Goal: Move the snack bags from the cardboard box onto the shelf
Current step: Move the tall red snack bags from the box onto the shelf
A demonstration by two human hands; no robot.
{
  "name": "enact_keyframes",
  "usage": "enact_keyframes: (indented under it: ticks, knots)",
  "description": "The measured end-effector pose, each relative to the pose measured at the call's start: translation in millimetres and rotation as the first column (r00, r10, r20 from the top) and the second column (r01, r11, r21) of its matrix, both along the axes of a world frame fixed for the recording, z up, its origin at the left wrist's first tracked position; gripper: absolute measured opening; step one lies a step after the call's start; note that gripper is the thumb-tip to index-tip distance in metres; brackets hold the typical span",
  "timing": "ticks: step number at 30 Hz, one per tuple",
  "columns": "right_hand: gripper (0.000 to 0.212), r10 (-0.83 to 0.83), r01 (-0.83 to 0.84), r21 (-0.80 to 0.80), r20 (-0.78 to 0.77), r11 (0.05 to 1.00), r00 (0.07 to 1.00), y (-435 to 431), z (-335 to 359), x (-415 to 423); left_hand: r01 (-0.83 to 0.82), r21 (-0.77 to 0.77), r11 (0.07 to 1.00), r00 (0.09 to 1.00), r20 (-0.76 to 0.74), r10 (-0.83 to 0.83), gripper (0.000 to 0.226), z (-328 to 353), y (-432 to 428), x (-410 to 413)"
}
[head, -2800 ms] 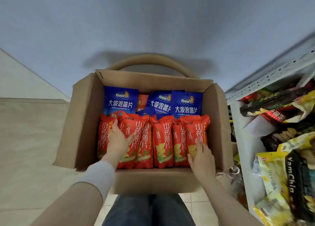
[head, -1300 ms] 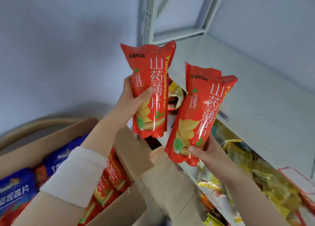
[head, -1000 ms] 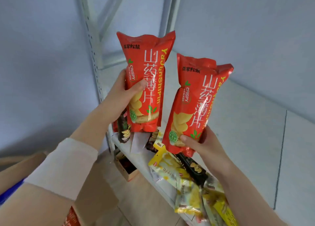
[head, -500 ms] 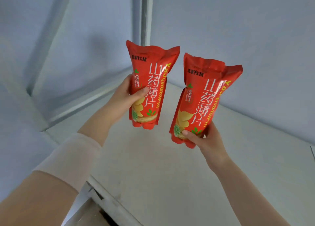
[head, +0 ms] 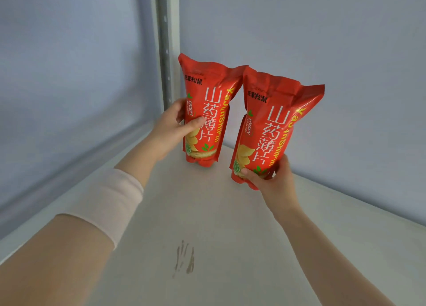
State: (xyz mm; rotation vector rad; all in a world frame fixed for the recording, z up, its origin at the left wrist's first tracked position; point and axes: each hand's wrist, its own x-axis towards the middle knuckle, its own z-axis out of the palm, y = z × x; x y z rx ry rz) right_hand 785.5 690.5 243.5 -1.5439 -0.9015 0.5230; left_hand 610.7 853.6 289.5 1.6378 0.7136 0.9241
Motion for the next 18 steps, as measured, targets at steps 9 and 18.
enact_keyframes:
  ticks: [9,18]
  knots:
    - [0.071,-0.020,0.020,-0.018,0.015,1.000,1.000,33.6,-13.8,16.5,0.045,0.018,0.999,0.998,-0.033,-0.044,0.060,-5.2,33.3,16.0]
    - [0.075,-0.007,0.008,-0.026,0.049,1.000,0.999,38.8,-18.8,22.5,0.067,-0.004,0.998,0.995,-0.071,-0.067,0.059,-5.8,43.3,16.0]
